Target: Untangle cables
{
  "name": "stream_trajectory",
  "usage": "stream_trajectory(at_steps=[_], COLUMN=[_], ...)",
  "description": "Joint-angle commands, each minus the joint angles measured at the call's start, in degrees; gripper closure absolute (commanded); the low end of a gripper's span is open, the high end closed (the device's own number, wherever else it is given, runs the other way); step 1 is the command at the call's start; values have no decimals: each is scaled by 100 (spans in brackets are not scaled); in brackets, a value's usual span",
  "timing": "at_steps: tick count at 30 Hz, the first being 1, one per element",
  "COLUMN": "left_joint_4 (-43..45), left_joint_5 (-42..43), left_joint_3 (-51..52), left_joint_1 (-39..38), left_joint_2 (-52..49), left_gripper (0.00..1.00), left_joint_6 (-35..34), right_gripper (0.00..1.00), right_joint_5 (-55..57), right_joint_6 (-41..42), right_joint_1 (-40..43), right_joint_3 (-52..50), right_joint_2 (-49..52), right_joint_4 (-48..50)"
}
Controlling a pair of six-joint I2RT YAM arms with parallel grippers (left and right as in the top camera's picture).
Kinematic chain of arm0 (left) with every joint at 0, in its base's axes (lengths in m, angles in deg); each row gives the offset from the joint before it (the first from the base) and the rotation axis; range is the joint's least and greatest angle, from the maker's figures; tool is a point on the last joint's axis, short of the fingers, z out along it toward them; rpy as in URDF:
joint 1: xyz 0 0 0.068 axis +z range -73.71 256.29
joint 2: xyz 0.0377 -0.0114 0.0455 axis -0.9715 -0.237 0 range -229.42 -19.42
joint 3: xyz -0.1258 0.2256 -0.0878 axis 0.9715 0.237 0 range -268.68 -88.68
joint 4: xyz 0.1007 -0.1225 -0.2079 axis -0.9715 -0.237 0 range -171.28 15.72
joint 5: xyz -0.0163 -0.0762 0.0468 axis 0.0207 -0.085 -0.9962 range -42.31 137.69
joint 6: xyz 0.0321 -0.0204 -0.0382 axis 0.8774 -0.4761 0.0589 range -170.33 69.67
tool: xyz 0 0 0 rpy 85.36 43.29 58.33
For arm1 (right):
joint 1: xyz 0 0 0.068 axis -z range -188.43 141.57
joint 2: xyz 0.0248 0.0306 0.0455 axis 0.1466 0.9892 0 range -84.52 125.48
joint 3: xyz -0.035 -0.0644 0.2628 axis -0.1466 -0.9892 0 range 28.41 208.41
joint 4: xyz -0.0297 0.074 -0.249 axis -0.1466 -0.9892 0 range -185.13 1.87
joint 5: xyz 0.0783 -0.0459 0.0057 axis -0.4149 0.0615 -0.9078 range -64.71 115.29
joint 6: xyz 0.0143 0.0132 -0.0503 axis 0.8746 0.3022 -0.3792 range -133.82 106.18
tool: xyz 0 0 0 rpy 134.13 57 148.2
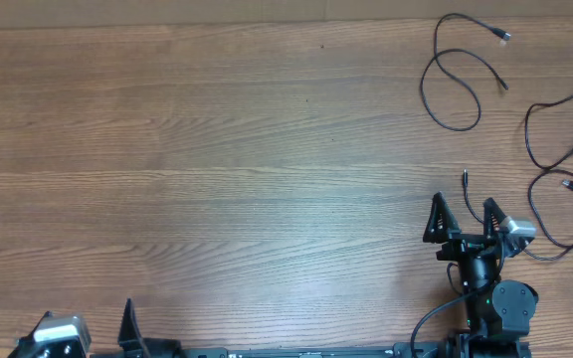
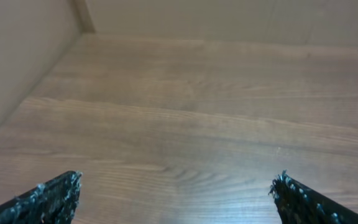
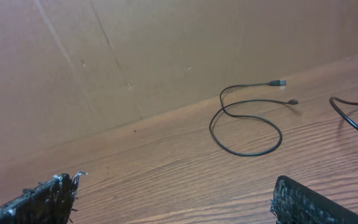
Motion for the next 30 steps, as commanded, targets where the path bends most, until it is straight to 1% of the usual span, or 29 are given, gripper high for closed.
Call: stream_trajectory(at_steps=[1,8,11,12,18,21,24,27,30], left_joint_4=[442,1698,2177,2586,4581,5357,5954,6345,6850], left_joint_5=[358,815,988,1036,1045,1080,1078,1071,1058], left_joint_3=[597,2153,2684,3051,4404,4979,5477,5845,6227], left_joint_1=[188,223,223,216,219,219,219,219,225], left_joint_2=[428,1217,1211,1211,1211,1211,1211,1211,1213], left_gripper=[0,0,0,1,0,0,1,0,0], left_joint_6=[-57,-57,-57,-52,-13,-9,15,17,151], right_gripper=[0,0,0,0,0,0,0,0,0], right_joint_5=[52,52,52,52,52,52,52,52,52], right_joint_6=[-20,-17,-20,-20,-17,-20,-20,-17,-17], right_joint_1=[-31,-31,-31,-31,-31,-31,-31,-31,-31], right_joint_3=[-61,-61,-61,-61,-61,-61,-61,-61,-61], right_joint_2=[-52,-52,-52,-52,-52,-52,-52,-52,-52], right_joint_4=[15,15,15,15,15,15,15,15,15])
